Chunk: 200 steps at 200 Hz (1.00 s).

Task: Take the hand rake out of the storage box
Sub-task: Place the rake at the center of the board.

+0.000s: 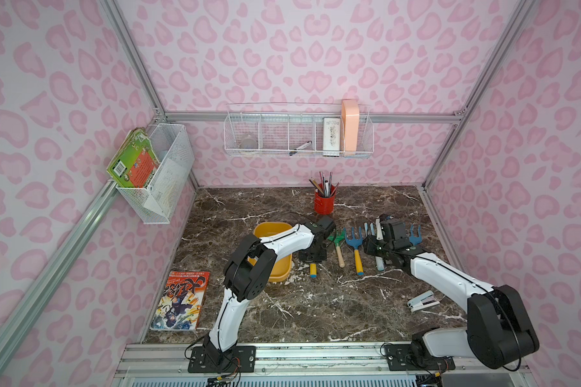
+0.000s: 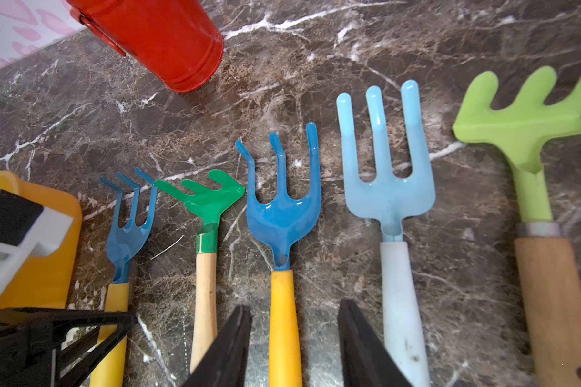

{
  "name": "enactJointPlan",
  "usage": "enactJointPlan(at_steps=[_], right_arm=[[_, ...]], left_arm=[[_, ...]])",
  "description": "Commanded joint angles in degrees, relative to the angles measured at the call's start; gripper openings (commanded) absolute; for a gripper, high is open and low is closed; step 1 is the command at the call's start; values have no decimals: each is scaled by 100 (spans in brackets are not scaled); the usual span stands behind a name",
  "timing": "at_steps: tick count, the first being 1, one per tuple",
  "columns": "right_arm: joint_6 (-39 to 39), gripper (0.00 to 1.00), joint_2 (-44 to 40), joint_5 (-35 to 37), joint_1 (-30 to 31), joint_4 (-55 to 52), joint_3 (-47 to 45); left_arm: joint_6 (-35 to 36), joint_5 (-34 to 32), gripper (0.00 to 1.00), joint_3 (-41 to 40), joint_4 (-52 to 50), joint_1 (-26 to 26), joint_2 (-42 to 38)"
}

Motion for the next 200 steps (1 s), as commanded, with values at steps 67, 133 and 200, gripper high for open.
enactJointPlan(at_steps=[67, 133, 200], right_arm=[[26, 45, -20, -24, 2, 59, -63], [13, 45, -59, -13, -3, 55, -75], [4, 45, -50, -47, -2, 59, -38]], left_arm=[[-5, -30, 25, -2, -149, 24, -60], [-15, 20, 33, 29, -148, 25, -107], [26, -77, 42, 70, -239, 51, -451]])
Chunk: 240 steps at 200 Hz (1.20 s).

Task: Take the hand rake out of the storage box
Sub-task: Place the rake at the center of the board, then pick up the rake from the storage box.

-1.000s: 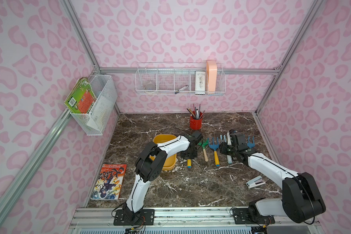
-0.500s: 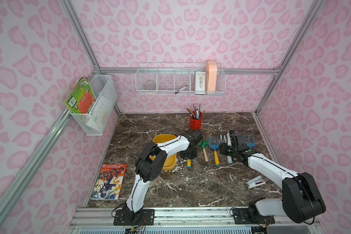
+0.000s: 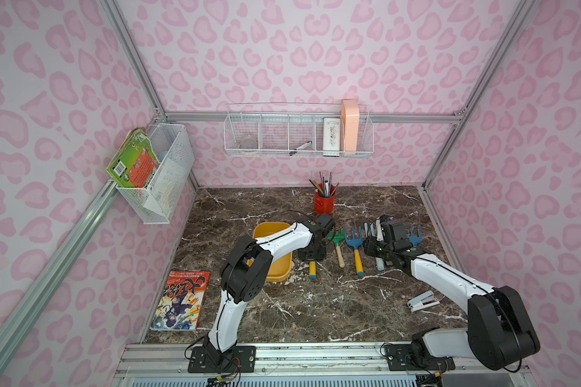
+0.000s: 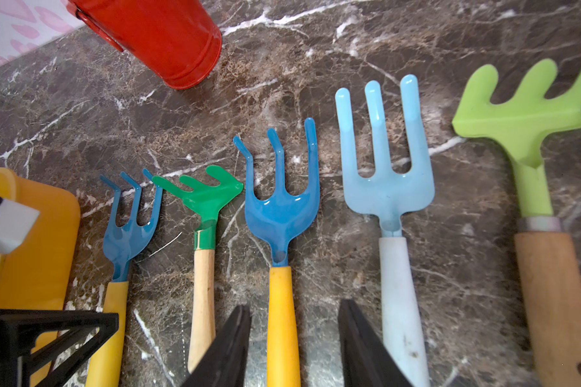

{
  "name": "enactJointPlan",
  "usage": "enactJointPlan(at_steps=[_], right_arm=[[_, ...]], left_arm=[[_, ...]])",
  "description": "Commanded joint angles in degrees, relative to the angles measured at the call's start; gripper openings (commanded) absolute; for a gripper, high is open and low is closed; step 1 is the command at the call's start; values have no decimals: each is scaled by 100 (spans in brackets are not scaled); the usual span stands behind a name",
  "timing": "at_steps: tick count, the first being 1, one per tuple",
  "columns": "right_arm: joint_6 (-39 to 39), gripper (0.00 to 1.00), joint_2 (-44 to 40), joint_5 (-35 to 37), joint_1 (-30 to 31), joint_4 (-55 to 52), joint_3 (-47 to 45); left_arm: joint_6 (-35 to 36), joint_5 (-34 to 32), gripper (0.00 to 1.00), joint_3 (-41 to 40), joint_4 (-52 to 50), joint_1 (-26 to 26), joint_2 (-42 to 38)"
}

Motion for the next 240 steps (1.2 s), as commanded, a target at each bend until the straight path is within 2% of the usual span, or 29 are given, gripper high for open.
enactJointPlan(at_steps=[1, 67, 129, 182, 240], right_arm=[[4, 45, -13, -22, 7, 35, 33], [-40, 45, 44, -28, 5, 17, 86], [-91, 45, 115, -35, 12, -22, 175], [-140, 45, 170, -28, 13, -44, 258], [-167, 45, 242, -60, 23, -46, 344]], left_arm=[[50, -93, 43, 67, -152, 14, -176], [248, -245, 50, 234, -412, 84, -565], [415, -503, 51, 223, -634, 197, -1062], [646, -619, 51, -138, -660, 575, -1550], [983, -1052, 51, -733, -779, 1085, -1995]])
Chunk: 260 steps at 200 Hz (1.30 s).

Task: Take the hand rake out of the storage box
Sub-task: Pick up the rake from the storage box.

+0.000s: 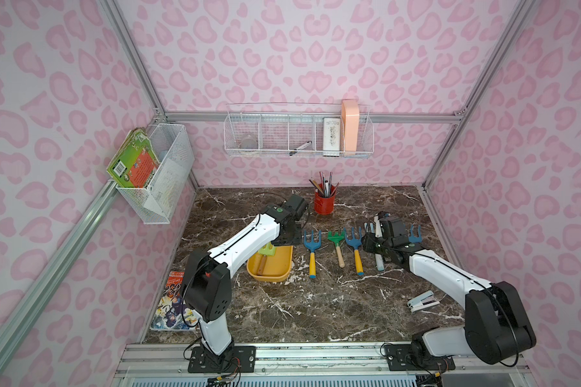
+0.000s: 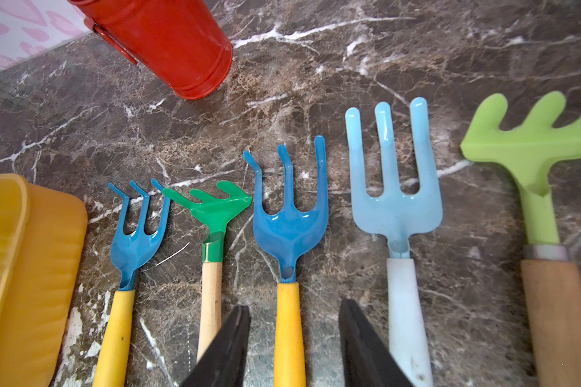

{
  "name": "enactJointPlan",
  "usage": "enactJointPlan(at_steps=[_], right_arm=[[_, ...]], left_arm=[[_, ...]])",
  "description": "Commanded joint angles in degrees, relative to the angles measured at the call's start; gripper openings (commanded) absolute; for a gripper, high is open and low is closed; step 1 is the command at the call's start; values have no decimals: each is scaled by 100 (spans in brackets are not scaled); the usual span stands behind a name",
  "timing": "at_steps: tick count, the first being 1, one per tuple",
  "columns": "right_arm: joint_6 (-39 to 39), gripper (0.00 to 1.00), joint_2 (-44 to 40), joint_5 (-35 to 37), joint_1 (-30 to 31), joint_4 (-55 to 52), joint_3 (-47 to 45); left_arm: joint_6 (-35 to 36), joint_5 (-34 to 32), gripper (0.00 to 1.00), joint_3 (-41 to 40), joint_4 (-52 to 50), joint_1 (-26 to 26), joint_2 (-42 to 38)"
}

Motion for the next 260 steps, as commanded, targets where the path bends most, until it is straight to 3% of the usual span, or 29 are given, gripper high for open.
enactJointPlan(at_steps=[1, 73, 198, 260], right_arm=[[-32, 45, 26, -34, 9, -17, 53], [-54, 46, 76, -153, 27, 194, -63], [13, 46, 404, -161, 208, 318, 78], [17, 46, 552, -147, 300, 317, 158]], left_arm=[[235, -274, 51, -197, -158, 166, -141], [514, -312, 51, -878, -106, 526, -117], [518, -411, 50, -1280, 131, 824, 547], [452, -482, 40, -1411, 306, 944, 752]])
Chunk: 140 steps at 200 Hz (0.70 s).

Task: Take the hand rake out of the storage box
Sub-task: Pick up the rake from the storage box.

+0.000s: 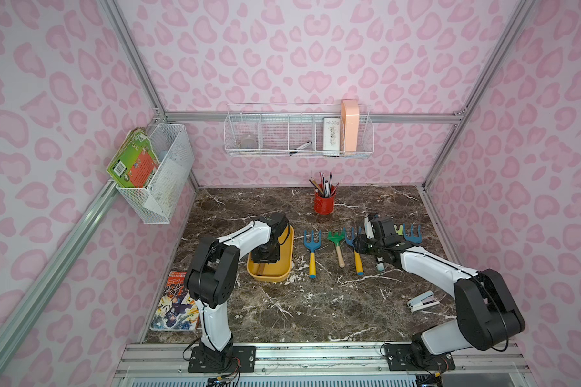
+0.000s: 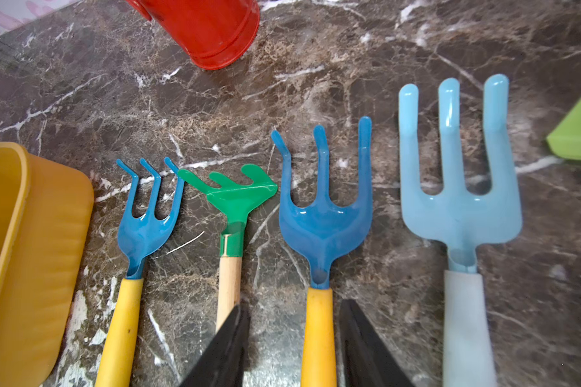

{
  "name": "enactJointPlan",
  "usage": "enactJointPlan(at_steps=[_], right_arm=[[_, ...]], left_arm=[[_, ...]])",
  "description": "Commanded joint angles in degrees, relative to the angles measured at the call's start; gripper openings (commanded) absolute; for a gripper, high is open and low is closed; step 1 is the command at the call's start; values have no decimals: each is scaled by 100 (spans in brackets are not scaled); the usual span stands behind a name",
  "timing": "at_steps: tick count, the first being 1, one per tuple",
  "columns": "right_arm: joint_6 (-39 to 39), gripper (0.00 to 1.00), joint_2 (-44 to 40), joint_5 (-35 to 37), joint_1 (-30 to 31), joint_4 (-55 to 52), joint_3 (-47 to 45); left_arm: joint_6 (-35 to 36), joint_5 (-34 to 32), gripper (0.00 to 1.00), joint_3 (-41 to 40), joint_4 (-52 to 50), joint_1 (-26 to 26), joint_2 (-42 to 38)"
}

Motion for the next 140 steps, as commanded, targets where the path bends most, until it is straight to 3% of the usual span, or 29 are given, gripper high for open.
enactJointPlan(at_steps=[1, 60, 140], right_arm=[[35, 46, 33, 22, 11, 71, 53], [42, 46, 15, 50, 37, 12, 107], [18, 46, -95, 96, 3, 1, 67]], left_arm=[[-5, -77, 39, -42, 77, 26, 71], [46, -212, 27, -43, 183, 36, 91], [83, 135, 22, 738, -207, -242, -666]])
